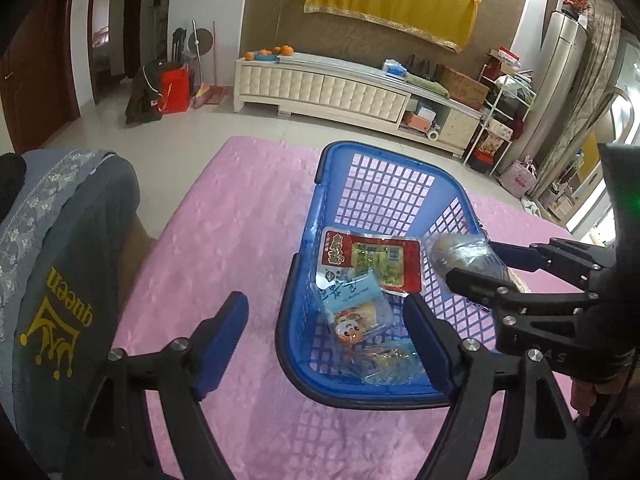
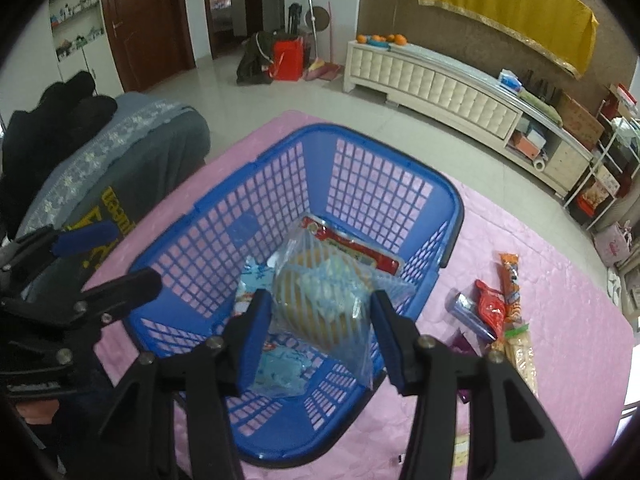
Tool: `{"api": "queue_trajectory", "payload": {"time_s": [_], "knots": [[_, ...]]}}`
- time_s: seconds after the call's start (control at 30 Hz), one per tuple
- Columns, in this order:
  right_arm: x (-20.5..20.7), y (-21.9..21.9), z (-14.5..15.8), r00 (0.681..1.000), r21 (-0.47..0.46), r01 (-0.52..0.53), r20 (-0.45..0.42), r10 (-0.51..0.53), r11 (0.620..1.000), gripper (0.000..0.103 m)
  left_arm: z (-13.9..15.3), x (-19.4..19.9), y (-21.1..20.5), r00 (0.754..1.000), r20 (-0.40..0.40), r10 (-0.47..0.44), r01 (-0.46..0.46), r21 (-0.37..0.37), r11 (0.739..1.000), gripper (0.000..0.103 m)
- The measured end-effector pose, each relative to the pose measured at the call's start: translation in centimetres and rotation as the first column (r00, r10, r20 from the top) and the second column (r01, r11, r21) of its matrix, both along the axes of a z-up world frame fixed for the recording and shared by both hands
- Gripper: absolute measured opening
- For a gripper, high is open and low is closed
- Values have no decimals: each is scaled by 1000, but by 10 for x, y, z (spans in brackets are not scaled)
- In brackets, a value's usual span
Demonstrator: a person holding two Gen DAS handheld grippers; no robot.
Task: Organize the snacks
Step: 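Carry the clear bag to the blue basket and open the right tool, then lift the right tool away from the basket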
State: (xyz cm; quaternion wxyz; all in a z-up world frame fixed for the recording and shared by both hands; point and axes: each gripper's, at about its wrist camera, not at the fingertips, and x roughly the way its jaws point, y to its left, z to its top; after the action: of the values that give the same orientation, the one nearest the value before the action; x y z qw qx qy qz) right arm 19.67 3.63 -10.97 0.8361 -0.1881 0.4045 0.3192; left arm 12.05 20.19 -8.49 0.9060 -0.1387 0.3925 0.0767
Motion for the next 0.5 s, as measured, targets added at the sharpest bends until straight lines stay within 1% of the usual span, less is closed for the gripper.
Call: {"api": "queue_trajectory", "payload": {"time_s": [0.07,0.13,0.17,0.23,0.27,0.3,0.5], "knots": [[2,3,-2,1000,-7,-2,-4,2,1000,55,-1,1,1,1000,-1,1,-1,-7,1000,78],[4,1,-2,1000,-4,9,-5,-9,1000,57,-3,1,2,1000,-4,2,-2,-13,1000,78],[5,1,-2,1000,-3,15,-6,-15,1000,60,-4,0,2,1000,-6,3,-3,-14,1000,78],[5,-1,0,1000,11,19,-15,-19,1000,68,-3,0,0,1000,-7,3,-3,-14,1000,78],[4,-3,1,1000,15,23,-14,-23,1000,73,-2,-1,-1,1000,-4,2,-2,-12,1000,78],[2,-6,3,1000,23,28,-7,-28,999,75,-1,-1,-1,1000,-2,0,0,-11,1000,78],[-10,-28,15,999,62,49,6,-49,997,78,12,-8,-18,999,21,-25,25,14,1000,78]]}}
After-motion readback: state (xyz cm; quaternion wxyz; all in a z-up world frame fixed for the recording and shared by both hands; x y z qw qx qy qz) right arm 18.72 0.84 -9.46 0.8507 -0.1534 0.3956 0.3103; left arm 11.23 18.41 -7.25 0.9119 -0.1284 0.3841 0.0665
